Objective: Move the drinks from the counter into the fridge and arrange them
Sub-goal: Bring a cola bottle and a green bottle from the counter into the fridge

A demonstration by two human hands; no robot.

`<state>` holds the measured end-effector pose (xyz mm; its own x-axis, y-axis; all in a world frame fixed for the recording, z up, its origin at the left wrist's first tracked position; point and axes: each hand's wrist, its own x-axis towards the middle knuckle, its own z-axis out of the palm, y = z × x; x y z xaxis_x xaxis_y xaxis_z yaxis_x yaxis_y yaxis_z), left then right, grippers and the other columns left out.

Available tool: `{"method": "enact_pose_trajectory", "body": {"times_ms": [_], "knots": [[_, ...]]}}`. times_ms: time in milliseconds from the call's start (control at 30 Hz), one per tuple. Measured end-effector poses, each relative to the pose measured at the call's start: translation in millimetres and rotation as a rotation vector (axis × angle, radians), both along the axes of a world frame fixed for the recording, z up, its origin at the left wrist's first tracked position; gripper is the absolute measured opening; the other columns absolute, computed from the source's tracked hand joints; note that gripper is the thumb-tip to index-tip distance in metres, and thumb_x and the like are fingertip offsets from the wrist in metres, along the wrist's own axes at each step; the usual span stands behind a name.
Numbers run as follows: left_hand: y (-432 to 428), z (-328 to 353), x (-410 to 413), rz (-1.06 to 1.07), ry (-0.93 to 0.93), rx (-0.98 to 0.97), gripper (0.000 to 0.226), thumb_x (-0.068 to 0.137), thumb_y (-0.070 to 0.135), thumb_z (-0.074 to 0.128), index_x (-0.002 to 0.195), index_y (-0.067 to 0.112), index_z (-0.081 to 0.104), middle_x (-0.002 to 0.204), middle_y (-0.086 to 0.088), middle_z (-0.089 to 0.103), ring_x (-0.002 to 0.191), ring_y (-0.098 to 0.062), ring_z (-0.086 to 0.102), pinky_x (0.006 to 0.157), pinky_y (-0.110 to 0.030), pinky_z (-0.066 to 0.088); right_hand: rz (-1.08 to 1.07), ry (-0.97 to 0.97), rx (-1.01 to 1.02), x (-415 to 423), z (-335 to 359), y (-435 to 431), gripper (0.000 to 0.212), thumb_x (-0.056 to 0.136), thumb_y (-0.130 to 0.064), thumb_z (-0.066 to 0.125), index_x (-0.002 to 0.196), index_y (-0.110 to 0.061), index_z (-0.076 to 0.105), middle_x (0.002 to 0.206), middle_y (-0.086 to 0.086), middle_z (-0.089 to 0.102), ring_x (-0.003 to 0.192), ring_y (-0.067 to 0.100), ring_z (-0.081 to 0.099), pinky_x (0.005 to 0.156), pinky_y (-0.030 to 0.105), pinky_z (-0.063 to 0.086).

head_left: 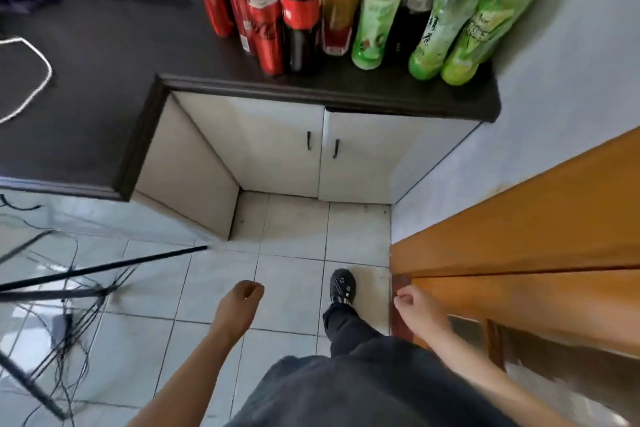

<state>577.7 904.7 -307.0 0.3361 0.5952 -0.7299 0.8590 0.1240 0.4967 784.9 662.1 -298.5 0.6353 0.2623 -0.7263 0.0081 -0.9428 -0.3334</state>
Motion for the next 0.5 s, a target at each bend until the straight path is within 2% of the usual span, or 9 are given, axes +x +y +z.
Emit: {"method": "enact_pose_trajectory", "body": {"times_ms": [100, 200, 300, 367, 433, 500], "knots": [[25, 15, 71, 0.034, -0.106, 0.05, 0.015, 0.095, 0.027, 0.051, 0.104, 0.019, 0.061, 0.103, -0.003, 0.066, 0.092, -0.02, 0.062, 0.077, -0.031, 0.047, -0.021, -0.011, 0.084, 65, 15, 28, 0.031, 0.097, -0.03, 0.047, 0.126, -0.018, 0.053, 0.121, 0.0, 0.06, 0.105, 0.015, 0.058, 0.088, 0.026, 0.045], [55, 37, 141, 0.068, -0.218, 0.147, 0.01, 0.095, 0.025, 0.052, 0.1, 0.023, 0.06, 0.099, 0.0, 0.066, 0.094, -0.019, 0.061, 0.074, -0.026, 0.04, -0.04, -0.017, 0.159, 118, 29, 54, 0.03, 0.098, -0.028, 0.046, 0.125, -0.019, 0.053, 0.117, -0.002, 0.058, 0.093, 0.008, 0.053, 0.079, 0.021, 0.043], [82, 68, 192, 0.123, -0.355, 0.267, 0.009, 0.094, 0.027, 0.053, 0.098, 0.025, 0.061, 0.092, 0.007, 0.065, 0.091, -0.011, 0.061, 0.07, -0.017, 0.041, -0.089, -0.052, 0.2, 152, 38, 79, 0.029, 0.097, -0.027, 0.047, 0.125, -0.02, 0.053, 0.121, -0.002, 0.057, 0.097, 0.009, 0.051, 0.083, 0.023, 0.043], [99, 90, 222, 0.137, -0.465, 0.344, 0.011, 0.094, 0.026, 0.053, 0.101, 0.027, 0.062, 0.095, 0.01, 0.064, 0.086, -0.005, 0.059, 0.074, -0.02, 0.046, -0.119, -0.063, 0.244, 167, 45, 98, 0.029, 0.097, -0.028, 0.048, 0.125, -0.022, 0.052, 0.118, -0.006, 0.056, 0.096, 0.006, 0.049, 0.081, 0.02, 0.04], [117, 112, 249, 0.137, -0.589, 0.486, 0.014, 0.095, 0.022, 0.053, 0.106, 0.027, 0.061, 0.097, 0.015, 0.06, 0.087, 0.002, 0.057, 0.075, -0.013, 0.044, -0.129, -0.086, 0.302, 180, 52, 119, 0.026, 0.097, -0.027, 0.048, 0.122, -0.025, 0.052, 0.112, -0.012, 0.055, 0.089, -0.002, 0.049, 0.072, 0.011, 0.037], [136, 137, 272, 0.122, -0.718, 0.7, 0.02, 0.095, 0.02, 0.05, 0.113, 0.02, 0.057, 0.103, 0.015, 0.055, 0.096, 0.005, 0.054, 0.078, -0.005, 0.04, -0.154, -0.146, 0.385, 192, 67, 144, 0.02, 0.096, -0.026, 0.051, 0.116, -0.027, 0.053, 0.102, -0.018, 0.054, 0.088, -0.004, 0.051, 0.066, 0.004, 0.033]]}}
